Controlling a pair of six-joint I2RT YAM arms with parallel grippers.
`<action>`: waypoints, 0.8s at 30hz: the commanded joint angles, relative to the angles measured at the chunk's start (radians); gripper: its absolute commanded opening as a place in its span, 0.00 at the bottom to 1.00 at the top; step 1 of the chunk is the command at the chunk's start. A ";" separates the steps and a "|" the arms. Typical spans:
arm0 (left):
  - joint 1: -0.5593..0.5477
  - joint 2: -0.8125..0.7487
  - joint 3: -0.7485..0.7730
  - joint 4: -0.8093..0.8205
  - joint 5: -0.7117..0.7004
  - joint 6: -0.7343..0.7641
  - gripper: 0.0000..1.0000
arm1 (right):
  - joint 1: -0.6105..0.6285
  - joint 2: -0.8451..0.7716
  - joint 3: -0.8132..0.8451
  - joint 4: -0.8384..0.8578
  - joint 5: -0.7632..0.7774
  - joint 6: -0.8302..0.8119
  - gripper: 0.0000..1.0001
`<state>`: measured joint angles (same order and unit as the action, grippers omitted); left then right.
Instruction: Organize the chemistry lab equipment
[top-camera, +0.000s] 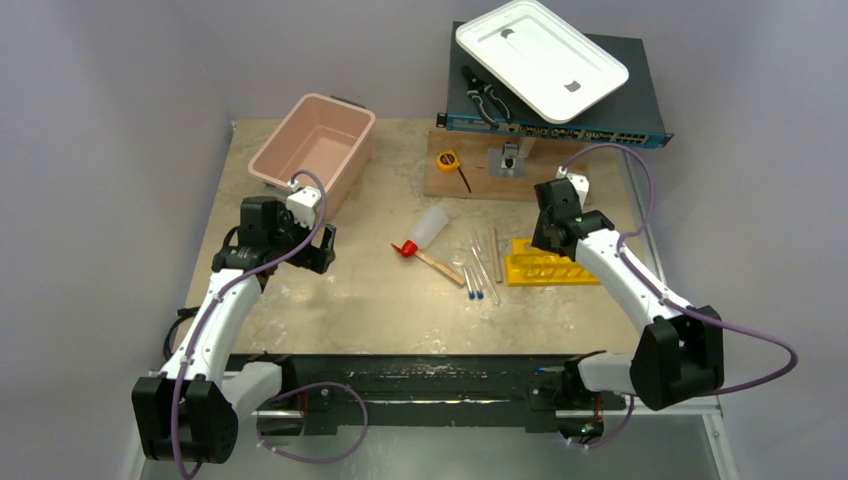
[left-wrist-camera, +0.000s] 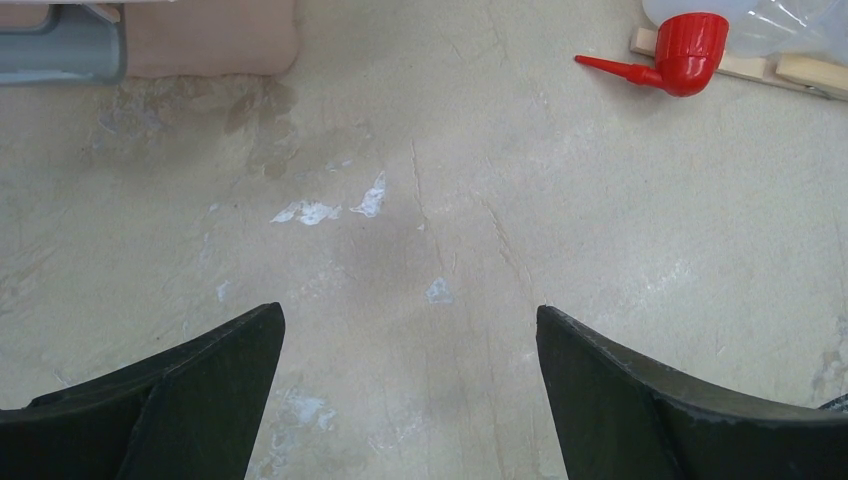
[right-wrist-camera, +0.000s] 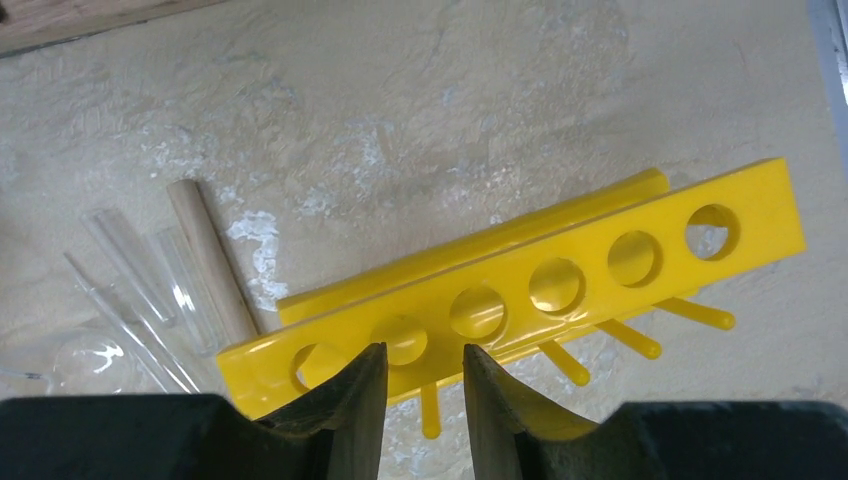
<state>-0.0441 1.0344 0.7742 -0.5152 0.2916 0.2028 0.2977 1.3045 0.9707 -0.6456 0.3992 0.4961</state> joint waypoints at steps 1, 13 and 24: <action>0.007 0.001 0.034 0.003 0.005 0.017 0.96 | -0.031 -0.006 0.026 0.010 0.035 -0.043 0.35; 0.007 0.003 0.036 -0.002 -0.005 0.033 0.96 | -0.049 0.029 -0.025 0.086 -0.022 -0.077 0.38; 0.007 0.004 0.032 -0.003 -0.007 0.032 0.96 | -0.051 0.070 -0.033 0.083 -0.034 -0.073 0.28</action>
<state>-0.0441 1.0367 0.7742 -0.5194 0.2840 0.2211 0.2512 1.3502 0.9451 -0.5671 0.3744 0.4313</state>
